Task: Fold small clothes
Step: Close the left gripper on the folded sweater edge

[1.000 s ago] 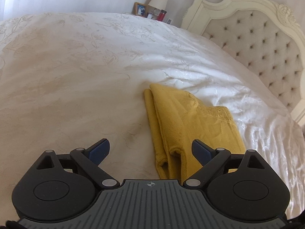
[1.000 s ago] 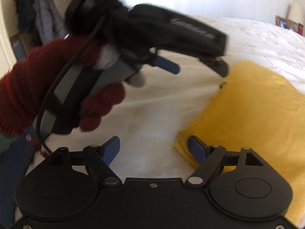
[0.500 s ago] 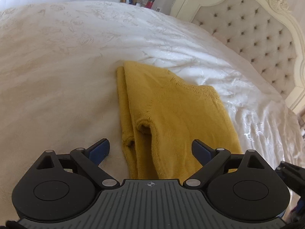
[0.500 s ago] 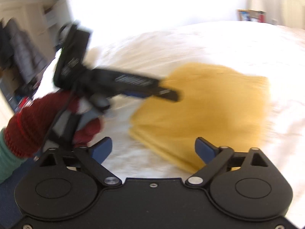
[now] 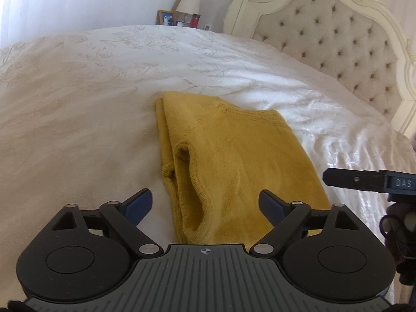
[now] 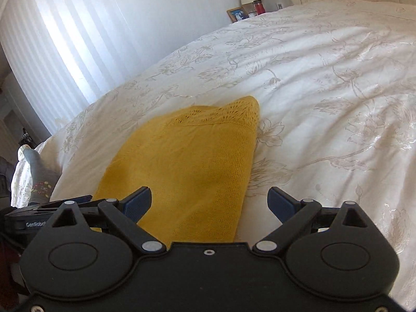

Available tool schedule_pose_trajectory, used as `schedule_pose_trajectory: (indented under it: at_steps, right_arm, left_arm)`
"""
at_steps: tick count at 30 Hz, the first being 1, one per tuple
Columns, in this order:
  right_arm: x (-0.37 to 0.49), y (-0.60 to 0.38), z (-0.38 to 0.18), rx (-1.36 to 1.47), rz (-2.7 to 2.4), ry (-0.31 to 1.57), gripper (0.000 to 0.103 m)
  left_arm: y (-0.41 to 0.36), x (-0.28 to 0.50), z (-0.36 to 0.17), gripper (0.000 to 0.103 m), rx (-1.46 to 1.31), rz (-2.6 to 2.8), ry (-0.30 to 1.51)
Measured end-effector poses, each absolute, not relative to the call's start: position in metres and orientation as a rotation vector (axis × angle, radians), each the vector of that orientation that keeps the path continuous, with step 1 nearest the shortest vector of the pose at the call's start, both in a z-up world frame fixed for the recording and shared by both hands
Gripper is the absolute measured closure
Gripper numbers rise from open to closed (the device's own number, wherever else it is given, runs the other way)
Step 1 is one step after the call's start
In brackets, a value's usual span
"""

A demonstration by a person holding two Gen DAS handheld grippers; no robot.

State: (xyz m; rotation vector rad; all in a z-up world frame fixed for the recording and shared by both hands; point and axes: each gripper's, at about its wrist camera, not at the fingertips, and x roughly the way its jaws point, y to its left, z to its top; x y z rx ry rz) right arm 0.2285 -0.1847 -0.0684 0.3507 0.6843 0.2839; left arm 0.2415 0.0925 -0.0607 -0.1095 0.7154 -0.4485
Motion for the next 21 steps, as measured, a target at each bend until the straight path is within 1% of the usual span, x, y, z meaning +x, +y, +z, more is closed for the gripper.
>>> schedule_pose_trajectory:
  at_steps: [1, 5, 7, 12, 14, 15, 17, 19, 20, 21]
  right_arm:
    - [0.227, -0.182, -0.072, 0.355, 0.286, 0.688, 0.006]
    - [0.22, -0.185, -0.076, 0.379, 0.293, 0.698, 0.006]
    - [0.215, -0.188, -0.077, 0.392, 0.298, 0.702, 0.006]
    - [0.211, -0.191, -0.078, 0.407, 0.303, 0.701, 0.006]
    - [0.21, -0.193, -0.079, 0.424, 0.301, 0.703, 0.006]
    - [0.209, -0.193, -0.079, 0.431, 0.301, 0.703, 0.006]
    - [0.208, -0.194, -0.078, 0.442, 0.302, 0.698, 0.006]
    - [0.206, -0.194, -0.076, 0.444, 0.307, 0.694, 0.006]
    - [0.205, -0.194, -0.076, 0.441, 0.31, 0.693, 0.006]
    - [0.204, -0.194, -0.075, 0.436, 0.312, 0.692, 0.006]
  left_arm:
    - [0.092, 0.24, -0.06, 0.026, -0.106, -0.46, 0.709]
    - [0.085, 0.231, -0.057, 0.032, -0.062, -0.467, 0.699]
    - [0.084, 0.227, -0.057, 0.04, -0.058, -0.465, 0.687]
    - [0.081, 0.218, -0.055, 0.04, -0.042, -0.499, 0.646]
    - [0.076, 0.223, -0.058, 0.042, -0.043, -0.511, 0.676]
    - [0.075, 0.227, -0.06, 0.046, -0.052, -0.514, 0.695]
    - [0.075, 0.233, -0.064, 0.049, -0.077, -0.511, 0.721]
    - [0.077, 0.239, -0.065, 0.061, -0.106, -0.515, 0.73]
    - [0.077, 0.241, -0.065, 0.066, -0.113, -0.51, 0.738]
    - [0.078, 0.245, -0.065, 0.081, -0.122, -0.505, 0.754]
